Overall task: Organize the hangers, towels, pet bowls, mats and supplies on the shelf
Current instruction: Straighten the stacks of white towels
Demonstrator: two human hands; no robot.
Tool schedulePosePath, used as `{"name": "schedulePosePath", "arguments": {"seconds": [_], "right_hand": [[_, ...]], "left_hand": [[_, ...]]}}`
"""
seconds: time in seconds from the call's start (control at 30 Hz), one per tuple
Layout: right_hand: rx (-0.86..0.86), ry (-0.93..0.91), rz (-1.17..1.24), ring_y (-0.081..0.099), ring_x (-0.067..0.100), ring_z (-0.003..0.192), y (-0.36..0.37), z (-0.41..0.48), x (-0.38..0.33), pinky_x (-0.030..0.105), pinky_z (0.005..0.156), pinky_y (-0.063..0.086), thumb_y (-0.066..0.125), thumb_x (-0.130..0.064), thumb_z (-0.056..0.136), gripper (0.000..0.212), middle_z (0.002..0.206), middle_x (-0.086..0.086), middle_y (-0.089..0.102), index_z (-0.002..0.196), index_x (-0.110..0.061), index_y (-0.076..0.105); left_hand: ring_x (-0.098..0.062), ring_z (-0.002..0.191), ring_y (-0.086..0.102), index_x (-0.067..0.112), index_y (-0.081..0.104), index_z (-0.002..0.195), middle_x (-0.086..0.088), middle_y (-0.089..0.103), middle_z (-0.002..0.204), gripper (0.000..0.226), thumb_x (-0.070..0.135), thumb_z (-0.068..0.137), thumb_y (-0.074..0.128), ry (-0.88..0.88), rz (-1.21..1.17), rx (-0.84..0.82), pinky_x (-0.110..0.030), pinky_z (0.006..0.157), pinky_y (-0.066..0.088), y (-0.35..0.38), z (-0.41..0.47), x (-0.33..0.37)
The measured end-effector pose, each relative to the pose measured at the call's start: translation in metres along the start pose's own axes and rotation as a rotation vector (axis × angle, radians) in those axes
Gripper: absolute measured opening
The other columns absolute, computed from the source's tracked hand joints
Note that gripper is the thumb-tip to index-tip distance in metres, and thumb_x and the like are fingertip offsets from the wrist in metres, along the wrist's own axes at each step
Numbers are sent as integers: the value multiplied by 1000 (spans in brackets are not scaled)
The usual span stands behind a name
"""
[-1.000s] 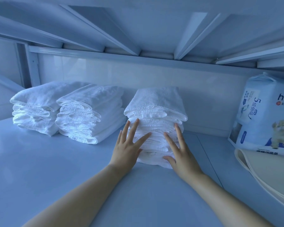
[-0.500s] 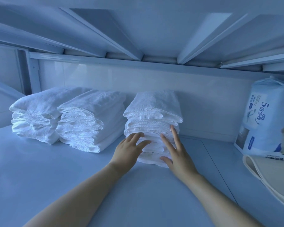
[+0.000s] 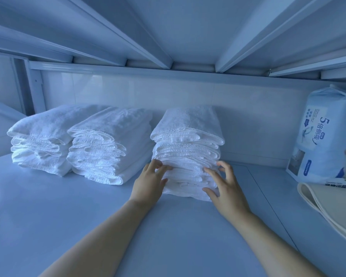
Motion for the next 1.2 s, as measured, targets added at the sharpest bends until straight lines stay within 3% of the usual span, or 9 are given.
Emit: {"name": "schedulePosePath", "arguments": {"seconds": [0.17, 0.4, 0.63, 0.77, 1.07, 1.2], "right_hand": [[-25, 18, -11, 47, 18, 117, 2, -1, 3, 24, 63, 47, 75, -23, 77, 60, 131, -8, 26, 121, -45, 40], [-67, 80, -7, 49, 17, 112, 4, -3, 7, 32, 70, 52, 74, -28, 77, 55, 135, -8, 24, 124, -39, 47], [-67, 101, 4, 49, 14, 109, 3, -3, 5, 29, 72, 50, 75, -27, 77, 53, 135, -8, 26, 124, -37, 51], [-67, 124, 20, 48, 13, 106, 3, -3, 4, 26, 71, 47, 74, -26, 77, 53, 135, -9, 26, 123, -40, 50], [-72, 132, 29, 48, 9, 98, 1, -4, 1, 22, 68, 42, 74, -26, 77, 57, 133, -11, 26, 120, -48, 45], [-70, 150, 32, 52, 9, 94, -1, -4, 1, 19, 67, 41, 75, -27, 76, 57, 131, -13, 27, 124, -39, 47]], "left_hand": [[-15, 116, 42, 28, 53, 124, 12, 37, 119, 38, 20, 87, 60, 33, -37, -58, -37, 77, 52, 0, -3, -2], [-9, 120, 35, 35, 45, 129, 11, 36, 126, 49, 35, 83, 65, 18, -23, -145, -35, 79, 52, -5, -6, 0], [-5, 118, 31, 35, 59, 103, 17, 33, 127, 26, 35, 79, 69, 84, 24, -224, -29, 74, 48, -12, -6, 0], [-2, 124, 22, 36, 65, 103, 18, 31, 135, 19, 37, 84, 64, 97, 54, -264, -27, 76, 46, -11, -6, -1], [-4, 119, 26, 29, 68, 98, 11, 42, 133, 12, 26, 88, 61, 102, 68, -145, -34, 66, 52, -7, -8, -2], [-8, 118, 37, 29, 68, 97, 11, 45, 129, 14, 24, 83, 67, 108, 70, -103, -33, 59, 52, -6, -8, -3]]}}
Point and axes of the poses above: each hand's wrist, its own z-axis towards the middle knuckle, its own y-axis out of the palm, x = y × z, the point moved 2 cm from there along z, towards the middle knuckle
